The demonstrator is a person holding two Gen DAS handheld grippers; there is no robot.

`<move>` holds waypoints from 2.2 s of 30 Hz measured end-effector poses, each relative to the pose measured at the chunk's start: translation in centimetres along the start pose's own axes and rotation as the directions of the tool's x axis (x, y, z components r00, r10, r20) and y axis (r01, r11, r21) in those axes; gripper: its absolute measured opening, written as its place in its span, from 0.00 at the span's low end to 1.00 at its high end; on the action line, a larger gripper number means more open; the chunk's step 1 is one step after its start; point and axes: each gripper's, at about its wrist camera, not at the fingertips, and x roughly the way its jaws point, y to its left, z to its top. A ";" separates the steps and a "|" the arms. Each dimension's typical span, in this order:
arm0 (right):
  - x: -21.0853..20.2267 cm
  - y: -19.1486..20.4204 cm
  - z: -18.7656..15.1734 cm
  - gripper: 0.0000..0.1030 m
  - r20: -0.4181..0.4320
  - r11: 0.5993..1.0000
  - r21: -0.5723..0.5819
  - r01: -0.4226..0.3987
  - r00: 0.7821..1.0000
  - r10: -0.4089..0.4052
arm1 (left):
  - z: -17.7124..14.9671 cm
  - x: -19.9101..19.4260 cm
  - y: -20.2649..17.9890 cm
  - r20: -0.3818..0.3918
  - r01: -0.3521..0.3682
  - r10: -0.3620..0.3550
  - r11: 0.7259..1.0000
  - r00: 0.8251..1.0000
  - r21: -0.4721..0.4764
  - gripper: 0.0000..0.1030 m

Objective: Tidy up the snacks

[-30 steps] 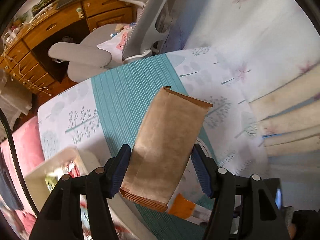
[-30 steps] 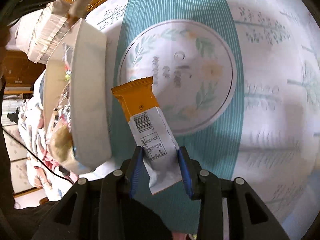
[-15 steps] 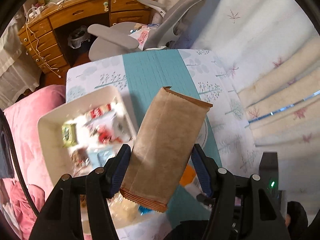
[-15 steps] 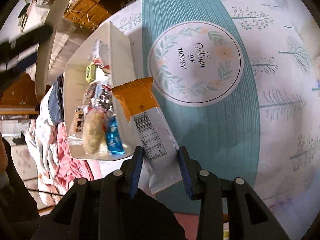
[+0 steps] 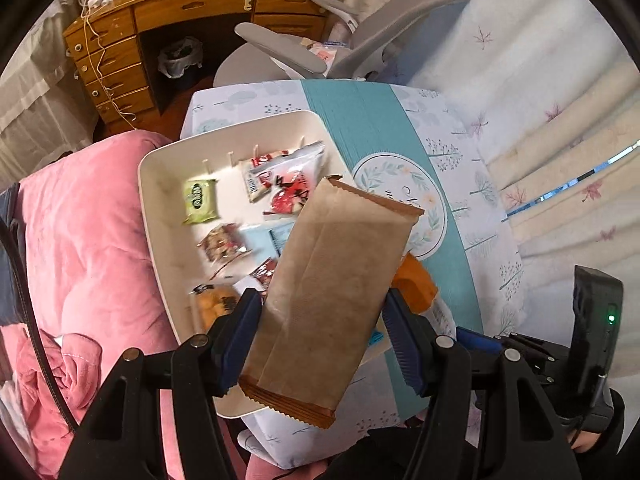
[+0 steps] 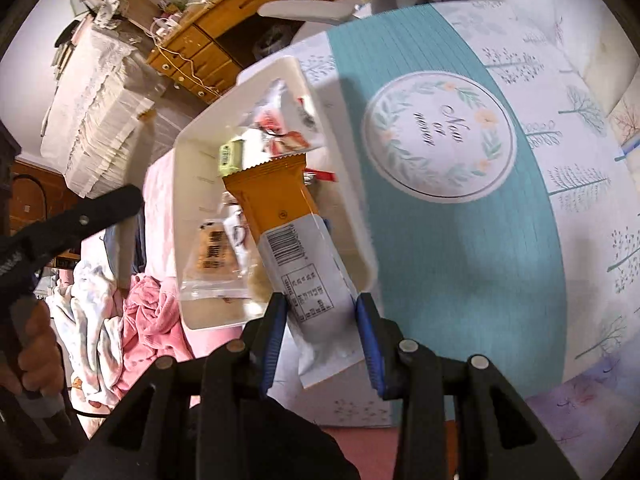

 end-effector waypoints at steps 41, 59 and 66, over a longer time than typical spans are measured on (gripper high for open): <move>-1.2 -5.5 -0.1 0.78 0.118 0.981 -0.192 0.039 0.993 -0.016 | -5.9 3.7 -6.4 0.155 0.019 0.028 0.956 0.987 -0.294 0.95; -11.3 -17.7 -0.9 0.96 0.126 0.972 -0.230 0.052 0.992 -0.023 | -9.8 0.0 -23.2 0.244 -0.123 0.201 0.945 0.949 -0.303 0.99; -15.0 -15.7 -3.3 0.97 0.158 0.963 -0.265 0.054 0.987 -0.012 | -11.6 -1.9 -24.0 0.231 -0.216 0.300 0.919 0.925 -0.331 0.99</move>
